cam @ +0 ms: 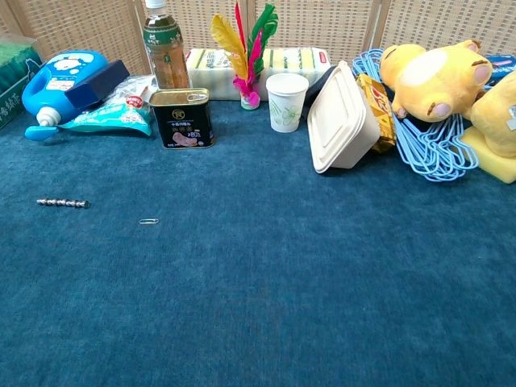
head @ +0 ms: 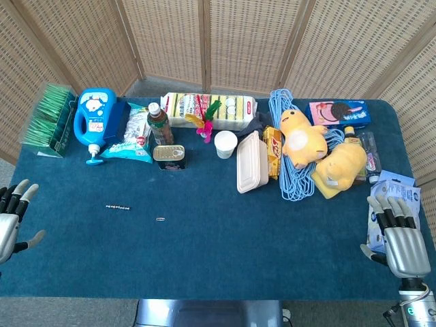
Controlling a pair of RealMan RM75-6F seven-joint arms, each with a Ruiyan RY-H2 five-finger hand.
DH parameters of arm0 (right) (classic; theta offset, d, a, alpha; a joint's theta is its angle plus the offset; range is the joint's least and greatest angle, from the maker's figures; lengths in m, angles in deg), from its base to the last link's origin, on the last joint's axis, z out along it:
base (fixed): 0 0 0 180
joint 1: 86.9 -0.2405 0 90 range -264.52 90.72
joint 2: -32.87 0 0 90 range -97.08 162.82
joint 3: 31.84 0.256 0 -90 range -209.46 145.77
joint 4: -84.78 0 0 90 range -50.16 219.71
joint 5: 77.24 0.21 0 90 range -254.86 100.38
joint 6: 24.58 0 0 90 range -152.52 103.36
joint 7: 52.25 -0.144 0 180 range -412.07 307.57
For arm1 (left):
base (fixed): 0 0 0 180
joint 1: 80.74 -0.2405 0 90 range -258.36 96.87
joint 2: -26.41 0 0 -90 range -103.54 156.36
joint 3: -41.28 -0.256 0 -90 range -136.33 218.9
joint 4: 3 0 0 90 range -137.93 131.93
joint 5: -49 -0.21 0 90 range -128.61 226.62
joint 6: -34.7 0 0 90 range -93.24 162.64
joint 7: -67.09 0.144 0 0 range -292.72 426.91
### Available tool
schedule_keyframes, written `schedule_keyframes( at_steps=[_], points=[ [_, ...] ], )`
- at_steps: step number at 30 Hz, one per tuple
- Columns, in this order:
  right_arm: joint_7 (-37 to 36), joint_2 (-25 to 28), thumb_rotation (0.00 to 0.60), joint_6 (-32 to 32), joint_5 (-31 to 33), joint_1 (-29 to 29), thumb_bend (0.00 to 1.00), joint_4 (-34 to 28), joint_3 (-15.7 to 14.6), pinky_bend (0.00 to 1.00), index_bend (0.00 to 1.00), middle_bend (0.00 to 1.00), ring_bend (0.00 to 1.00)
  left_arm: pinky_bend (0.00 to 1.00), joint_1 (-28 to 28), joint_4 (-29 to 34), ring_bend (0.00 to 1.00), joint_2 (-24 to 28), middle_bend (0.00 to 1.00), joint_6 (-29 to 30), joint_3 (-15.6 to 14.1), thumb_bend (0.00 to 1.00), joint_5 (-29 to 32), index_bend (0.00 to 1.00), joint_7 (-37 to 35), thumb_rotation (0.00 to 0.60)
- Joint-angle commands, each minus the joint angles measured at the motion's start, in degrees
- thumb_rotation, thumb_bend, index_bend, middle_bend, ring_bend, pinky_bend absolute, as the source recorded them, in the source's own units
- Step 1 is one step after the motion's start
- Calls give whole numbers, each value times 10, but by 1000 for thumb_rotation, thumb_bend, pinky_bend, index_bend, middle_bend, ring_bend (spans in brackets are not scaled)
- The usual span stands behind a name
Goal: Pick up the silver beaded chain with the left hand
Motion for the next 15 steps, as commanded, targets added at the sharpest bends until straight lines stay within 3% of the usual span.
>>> schedule_keyframes(
  at_steps=[1,7,15],
  points=[
    [0,0,600,1,0,0,0,0,0,0,0,0,0,0,0,0,0,0,0,-1,0,344,1,0,1,600],
    [0,1,600,2,-1,0,0,-1,-2,0,0,0,0,0,2,-3,0,-1,0,-8,1,345,7,23,-4,600],
    [6,2,600,12,4,-2,0,-7,-4,0,0,0,0,0,30,-28,0,-24,0,-50,7,407,11,142,-24,600]
  ],
)
